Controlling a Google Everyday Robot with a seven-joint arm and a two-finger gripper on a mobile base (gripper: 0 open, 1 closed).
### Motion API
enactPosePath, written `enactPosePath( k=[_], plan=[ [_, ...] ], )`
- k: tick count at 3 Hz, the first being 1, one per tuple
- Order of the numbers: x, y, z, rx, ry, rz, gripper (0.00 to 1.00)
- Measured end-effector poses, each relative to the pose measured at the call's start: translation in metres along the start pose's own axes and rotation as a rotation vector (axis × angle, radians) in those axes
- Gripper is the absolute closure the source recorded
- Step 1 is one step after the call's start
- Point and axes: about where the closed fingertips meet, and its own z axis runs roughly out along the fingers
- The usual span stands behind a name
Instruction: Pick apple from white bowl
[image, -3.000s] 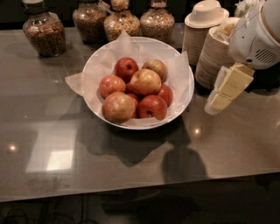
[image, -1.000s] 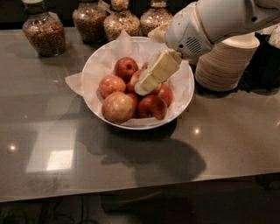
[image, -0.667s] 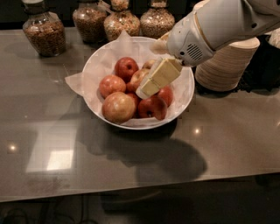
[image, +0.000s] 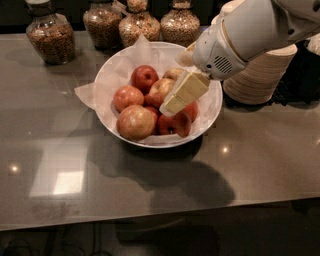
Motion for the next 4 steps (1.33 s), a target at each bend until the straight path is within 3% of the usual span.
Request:
enactPosePath(
  k=[2,4],
  plan=[
    [-0.002,-0.002,0.001,0.036,0.031,-0.022,0.36],
    [-0.007,-0.014,0.02,0.041,0.026,-0.065,0.28]
  ],
)
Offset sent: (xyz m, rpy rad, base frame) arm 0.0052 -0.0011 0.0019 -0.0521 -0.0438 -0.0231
